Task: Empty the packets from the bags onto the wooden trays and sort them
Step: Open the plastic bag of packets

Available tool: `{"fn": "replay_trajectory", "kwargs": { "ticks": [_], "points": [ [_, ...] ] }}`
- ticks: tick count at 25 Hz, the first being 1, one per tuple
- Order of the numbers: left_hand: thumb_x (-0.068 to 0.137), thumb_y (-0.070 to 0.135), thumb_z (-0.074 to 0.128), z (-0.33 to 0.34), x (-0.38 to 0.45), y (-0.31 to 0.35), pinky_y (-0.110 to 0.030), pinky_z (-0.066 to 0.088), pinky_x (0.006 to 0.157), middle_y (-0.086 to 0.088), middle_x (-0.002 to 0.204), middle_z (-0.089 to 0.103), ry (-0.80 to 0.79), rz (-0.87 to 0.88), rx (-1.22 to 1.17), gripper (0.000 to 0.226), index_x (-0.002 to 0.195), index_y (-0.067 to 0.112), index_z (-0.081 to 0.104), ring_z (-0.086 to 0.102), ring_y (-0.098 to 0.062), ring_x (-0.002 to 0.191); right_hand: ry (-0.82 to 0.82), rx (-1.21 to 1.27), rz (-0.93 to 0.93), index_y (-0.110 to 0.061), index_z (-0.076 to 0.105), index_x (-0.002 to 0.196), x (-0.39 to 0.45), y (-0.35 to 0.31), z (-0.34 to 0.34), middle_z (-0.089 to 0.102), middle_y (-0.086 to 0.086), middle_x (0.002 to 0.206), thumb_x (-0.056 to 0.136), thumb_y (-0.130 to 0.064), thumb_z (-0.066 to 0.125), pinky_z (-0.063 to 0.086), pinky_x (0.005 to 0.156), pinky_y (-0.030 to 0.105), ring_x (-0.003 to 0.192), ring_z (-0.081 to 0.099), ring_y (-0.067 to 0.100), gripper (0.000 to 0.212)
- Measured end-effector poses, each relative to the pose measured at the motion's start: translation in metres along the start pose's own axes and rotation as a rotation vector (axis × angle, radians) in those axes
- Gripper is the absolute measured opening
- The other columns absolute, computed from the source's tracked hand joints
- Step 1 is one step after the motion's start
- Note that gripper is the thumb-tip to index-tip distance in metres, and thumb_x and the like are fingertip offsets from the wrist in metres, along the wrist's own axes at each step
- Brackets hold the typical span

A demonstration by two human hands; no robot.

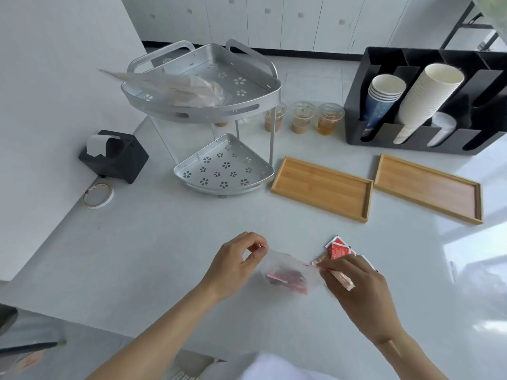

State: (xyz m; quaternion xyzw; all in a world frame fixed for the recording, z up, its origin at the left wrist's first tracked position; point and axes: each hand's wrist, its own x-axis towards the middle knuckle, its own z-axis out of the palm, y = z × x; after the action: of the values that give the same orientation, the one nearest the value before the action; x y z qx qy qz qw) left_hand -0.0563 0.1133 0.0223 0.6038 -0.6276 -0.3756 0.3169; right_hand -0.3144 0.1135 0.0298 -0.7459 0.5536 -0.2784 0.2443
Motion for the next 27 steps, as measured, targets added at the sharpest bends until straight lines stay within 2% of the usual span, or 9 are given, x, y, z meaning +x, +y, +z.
{"fn": "replay_trajectory", "kwargs": {
  "ticks": [5, 7, 10, 13, 15, 19, 22, 24, 27],
  "points": [
    [0.095, 0.019, 0.059, 0.005, 0.007, 0.012, -0.015, 0.046, 0.085, 0.011, 0.095, 0.066, 0.031, -0.008, -0.055, 0.006, 0.099, 0.021, 0.063, 0.063, -0.007, 0.092, 0.123, -0.057, -0.108, -0.025, 0.073, 0.085, 0.001, -0.006, 0.008, 0.067, -0.012, 0.078, 0.082, -0.025, 0.070, 0.049, 0.060, 0.026, 0.070, 0.062, 0.005, 0.004],
    [0.094, 0.023, 0.061, 0.008, 0.011, 0.022, -0.012, 0.045, 0.088, 0.012, 0.104, 0.065, 0.026, -0.082, -0.132, 0.020, 0.113, 0.027, 0.054, 0.063, -0.003, 0.094, 0.226, -0.099, -0.164, -0.020, 0.072, 0.078, 0.003, -0.007, 0.015, 0.066, -0.007, 0.071, 0.082, -0.021, 0.070, 0.047, 0.055, 0.025, 0.062, 0.061, 0.008, 0.004],
    [0.090, 0.029, 0.066, 0.015, 0.013, 0.040, -0.024, 0.049, 0.086, 0.009, 0.111, 0.065, 0.024, -0.292, -0.315, 0.033, 0.115, 0.026, 0.044, 0.067, -0.007, 0.093, 0.380, -0.210, -0.248, -0.013, 0.071, 0.069, 0.006, -0.010, 0.024, 0.063, -0.001, 0.062, 0.080, -0.009, 0.070, 0.043, 0.051, 0.028, 0.053, 0.058, 0.019, 0.012],
    [0.090, 0.041, 0.062, 0.017, 0.015, 0.051, -0.034, 0.051, 0.078, 0.001, 0.093, 0.072, -0.157, -0.466, -0.431, 0.026, 0.095, 0.015, 0.060, 0.069, -0.014, 0.079, 0.417, -0.265, -0.309, -0.011, 0.069, 0.065, 0.009, -0.015, 0.032, 0.061, 0.001, 0.059, 0.078, -0.006, 0.071, 0.043, 0.045, 0.033, 0.048, 0.055, 0.024, 0.014],
    [0.093, 0.038, 0.059, 0.018, 0.017, 0.055, -0.030, 0.049, 0.070, 0.003, 0.085, 0.073, -0.277, -0.496, -0.453, 0.028, 0.090, 0.012, 0.068, 0.066, -0.013, 0.076, 0.404, -0.279, -0.337, -0.012, 0.069, 0.065, 0.009, -0.016, 0.034, 0.061, 0.001, 0.059, 0.078, -0.007, 0.071, 0.042, 0.044, 0.033, 0.048, 0.054, 0.023, 0.013],
    [0.091, 0.025, 0.061, 0.019, 0.024, 0.058, -0.024, 0.047, 0.063, 0.005, 0.082, 0.074, -0.249, -0.510, -0.386, 0.017, 0.089, 0.012, 0.070, 0.064, -0.010, 0.072, 0.356, -0.260, -0.340, -0.013, 0.071, 0.068, 0.006, -0.013, 0.035, 0.062, -0.001, 0.061, 0.080, -0.010, 0.070, 0.044, 0.043, 0.033, 0.050, 0.056, 0.022, 0.012],
    [0.088, 0.020, 0.061, 0.020, 0.025, 0.057, -0.023, 0.046, 0.061, 0.005, 0.079, 0.074, -0.269, -0.532, -0.352, 0.011, 0.085, 0.014, 0.070, 0.064, -0.009, 0.070, 0.241, -0.211, -0.327, -0.017, 0.072, 0.076, 0.000, -0.014, 0.034, 0.063, -0.005, 0.066, 0.083, -0.020, 0.069, 0.047, 0.047, 0.031, 0.056, 0.060, 0.017, 0.008],
    [0.085, 0.018, 0.062, 0.020, 0.024, 0.055, -0.025, 0.044, 0.061, 0.004, 0.074, 0.072, -0.270, -0.523, -0.337, 0.009, 0.081, 0.015, 0.069, 0.064, -0.010, 0.068, 0.116, -0.093, -0.206, -0.023, 0.071, 0.084, -0.003, -0.020, 0.029, 0.064, -0.013, 0.070, 0.083, -0.038, 0.066, 0.047, 0.053, 0.023, 0.064, 0.061, 0.007, 0.015],
    [0.085, 0.019, 0.064, 0.019, 0.022, 0.051, -0.024, 0.043, 0.060, 0.005, 0.070, 0.070, -0.276, -0.494, -0.315, 0.009, 0.077, 0.015, 0.068, 0.063, -0.008, 0.065, -0.071, 0.282, 0.195, -0.033, 0.066, 0.090, 0.005, -0.035, 0.014, 0.069, -0.014, 0.077, 0.084, -0.058, 0.061, 0.047, 0.057, 0.019, 0.073, 0.066, 0.006, 0.027]
  ]
}}
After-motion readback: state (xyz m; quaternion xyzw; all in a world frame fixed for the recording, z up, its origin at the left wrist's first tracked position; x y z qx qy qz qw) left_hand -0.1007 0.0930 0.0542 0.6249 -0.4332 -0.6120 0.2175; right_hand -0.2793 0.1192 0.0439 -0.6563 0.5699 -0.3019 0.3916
